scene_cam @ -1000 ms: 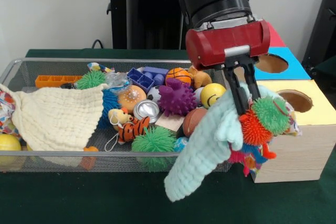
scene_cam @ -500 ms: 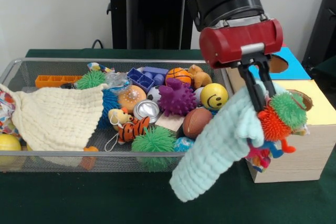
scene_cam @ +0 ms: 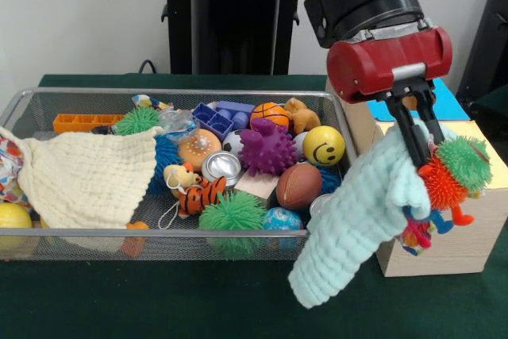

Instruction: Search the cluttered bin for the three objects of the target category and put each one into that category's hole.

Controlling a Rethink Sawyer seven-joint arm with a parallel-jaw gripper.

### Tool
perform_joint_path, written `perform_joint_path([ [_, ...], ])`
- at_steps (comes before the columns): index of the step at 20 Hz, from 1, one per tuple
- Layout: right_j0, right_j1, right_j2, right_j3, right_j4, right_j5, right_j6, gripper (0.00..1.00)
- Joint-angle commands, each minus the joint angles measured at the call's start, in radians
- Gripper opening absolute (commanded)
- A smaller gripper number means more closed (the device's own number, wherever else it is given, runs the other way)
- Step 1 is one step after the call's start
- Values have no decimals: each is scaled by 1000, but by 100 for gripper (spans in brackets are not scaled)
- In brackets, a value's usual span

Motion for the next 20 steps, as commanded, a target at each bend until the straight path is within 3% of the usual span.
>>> perform_joint_path([
  [1, -132, 110, 159, -27, -40, 170, -37, 0],
  [4, -154, 181, 182, -77, 8, 281, -84, 0],
  [10, -119, 268, 76, -152, 194, 499, 30, 0],
  [16, -176, 432, 151, -190, 380, 632, 62, 0],
  [20, -191, 501, 166, -221, 432, 646, 27, 0],
])
